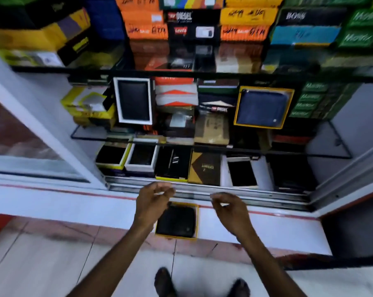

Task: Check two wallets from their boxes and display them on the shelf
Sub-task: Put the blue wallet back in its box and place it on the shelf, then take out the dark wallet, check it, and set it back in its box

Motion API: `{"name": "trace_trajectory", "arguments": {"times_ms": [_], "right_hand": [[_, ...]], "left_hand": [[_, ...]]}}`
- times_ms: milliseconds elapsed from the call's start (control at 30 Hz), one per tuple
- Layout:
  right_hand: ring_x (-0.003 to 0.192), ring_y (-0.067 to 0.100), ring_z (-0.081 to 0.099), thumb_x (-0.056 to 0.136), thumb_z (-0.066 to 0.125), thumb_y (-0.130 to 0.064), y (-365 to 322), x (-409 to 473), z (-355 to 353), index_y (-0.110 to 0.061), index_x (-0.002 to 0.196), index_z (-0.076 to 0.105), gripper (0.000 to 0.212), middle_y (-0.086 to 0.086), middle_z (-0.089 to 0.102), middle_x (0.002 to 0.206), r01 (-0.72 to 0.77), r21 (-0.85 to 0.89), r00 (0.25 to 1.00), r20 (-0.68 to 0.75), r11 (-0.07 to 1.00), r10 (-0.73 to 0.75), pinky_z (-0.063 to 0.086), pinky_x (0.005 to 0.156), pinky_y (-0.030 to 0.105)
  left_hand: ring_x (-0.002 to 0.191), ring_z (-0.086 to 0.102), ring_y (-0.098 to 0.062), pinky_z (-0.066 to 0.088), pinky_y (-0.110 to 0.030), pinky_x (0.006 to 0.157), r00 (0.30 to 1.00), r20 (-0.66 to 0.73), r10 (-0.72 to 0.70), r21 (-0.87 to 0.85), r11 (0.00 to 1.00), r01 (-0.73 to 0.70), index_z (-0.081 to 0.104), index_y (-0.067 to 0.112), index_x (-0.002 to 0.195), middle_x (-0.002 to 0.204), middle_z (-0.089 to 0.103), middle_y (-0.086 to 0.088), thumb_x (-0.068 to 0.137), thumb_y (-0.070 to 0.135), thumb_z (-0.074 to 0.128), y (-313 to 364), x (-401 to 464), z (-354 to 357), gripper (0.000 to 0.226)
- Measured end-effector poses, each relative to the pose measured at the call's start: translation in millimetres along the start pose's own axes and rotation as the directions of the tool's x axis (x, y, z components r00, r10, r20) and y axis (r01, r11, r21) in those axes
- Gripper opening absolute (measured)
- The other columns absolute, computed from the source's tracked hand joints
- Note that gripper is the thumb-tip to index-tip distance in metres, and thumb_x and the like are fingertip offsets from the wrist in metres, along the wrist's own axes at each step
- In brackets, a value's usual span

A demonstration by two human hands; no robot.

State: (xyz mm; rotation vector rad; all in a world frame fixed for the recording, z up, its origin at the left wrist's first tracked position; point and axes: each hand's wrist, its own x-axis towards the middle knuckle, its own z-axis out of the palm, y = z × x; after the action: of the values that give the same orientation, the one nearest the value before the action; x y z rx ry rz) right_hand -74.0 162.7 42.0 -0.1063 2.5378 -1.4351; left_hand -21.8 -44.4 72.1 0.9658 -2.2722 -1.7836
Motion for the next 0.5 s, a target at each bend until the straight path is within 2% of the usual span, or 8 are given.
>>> {"name": "trace_trajectory", "arguments": {"times_ms": [67,100,167,233,300,367,400,500], "right_hand": [[0.104,0.016,0.069,0.094,0.057,-0.019,7,-5,26,-0.016,0.101,0.076,0.021,0.003,0.075,0.11,-0.047,-0.186,0.977,0.197,0.981,0.084,0.047,0.086,0.024],[0.111,0.022,0.065,0.096,0.05,-0.024,8,-8,39,-0.014,0.106,0.074,0.027,0.005,0.073,0.117,-0.056,-0.275,0.95,0.281,0.96,0.136,0.043,0.085,0.024],[0.112,0.031,0.062,0.099,0.042,-0.027,6,-11,55,-0.007,0.108,0.069,0.035,0.014,0.07,0.118,-0.107,-0.332,0.903,0.363,0.937,0.231,0.041,0.077,0.028],[0.109,0.034,0.062,0.099,0.039,-0.027,5,-14,68,-0.002,0.1,0.068,0.038,0.02,0.069,0.114,-0.124,-0.362,0.889,0.374,0.924,0.265,0.036,0.074,0.027],[0.103,0.034,0.063,0.098,0.04,-0.027,4,-15,77,-0.006,0.085,0.062,0.032,0.022,0.068,0.106,-0.15,-0.358,0.893,0.352,0.922,0.282,0.035,0.071,0.025],[0.092,0.028,0.062,0.094,0.048,-0.029,4,-16,83,-0.004,0.086,0.06,0.029,0.016,0.066,0.096,-0.223,-0.307,0.895,0.313,0.925,0.319,0.04,0.061,0.026],[0.091,0.026,0.063,0.092,0.052,-0.031,5,-15,84,-0.002,0.091,0.065,0.032,0.013,0.067,0.095,-0.268,-0.272,0.894,0.287,0.924,0.344,0.046,0.063,0.027],[0.092,0.025,0.068,0.084,0.061,-0.038,5,-13,88,-0.007,0.092,0.073,0.034,0.01,0.074,0.092,-0.331,-0.163,0.91,0.206,0.929,0.361,0.052,0.077,0.035]], "left_hand": [[0.095,0.071,-0.022,0.058,-0.053,0.084,0.995,-0.012,-0.099,0.101,0.99,0.1,0.074,0.022,0.091,0.097,0.076,-0.003,0.068,0.048,0.078,-43,3,-11,0.035],[0.101,0.069,-0.023,0.057,-0.052,0.088,0.99,0.005,-0.14,0.159,0.978,0.137,0.073,0.023,0.099,0.104,0.074,-0.003,0.067,0.056,0.073,-61,3,-16,0.046],[0.11,0.063,-0.027,0.054,-0.047,0.094,0.972,0.04,-0.233,0.231,0.948,0.218,0.064,0.017,0.117,0.121,0.066,-0.005,0.076,0.054,0.07,-77,0,-16,0.056],[0.109,0.061,-0.028,0.055,-0.043,0.09,0.945,0.08,-0.318,0.194,0.935,0.298,0.059,0.012,0.123,0.123,0.06,-0.007,0.083,0.049,0.067,-82,-3,-14,0.054],[0.1,0.062,-0.025,0.056,-0.038,0.081,0.939,0.097,-0.329,0.162,0.936,0.312,0.063,0.009,0.114,0.116,0.065,-0.008,0.084,0.053,0.063,-83,-5,-12,0.053],[0.096,0.063,-0.024,0.055,-0.032,0.072,0.944,0.094,-0.316,0.158,0.941,0.3,0.066,0.007,0.109,0.11,0.068,-0.011,0.082,0.06,0.059,-85,-4,-11,0.06],[0.094,0.062,-0.024,0.054,-0.033,0.071,0.946,0.09,-0.312,0.145,0.944,0.297,0.067,0.006,0.107,0.106,0.068,-0.013,0.083,0.062,0.057,-84,-4,-11,0.061],[0.092,0.062,-0.027,0.058,-0.048,0.087,0.951,0.071,-0.302,0.101,0.95,0.294,0.065,0.0,0.099,0.103,0.068,-0.019,0.088,0.057,0.055,-79,-4,-11,0.06]]}}
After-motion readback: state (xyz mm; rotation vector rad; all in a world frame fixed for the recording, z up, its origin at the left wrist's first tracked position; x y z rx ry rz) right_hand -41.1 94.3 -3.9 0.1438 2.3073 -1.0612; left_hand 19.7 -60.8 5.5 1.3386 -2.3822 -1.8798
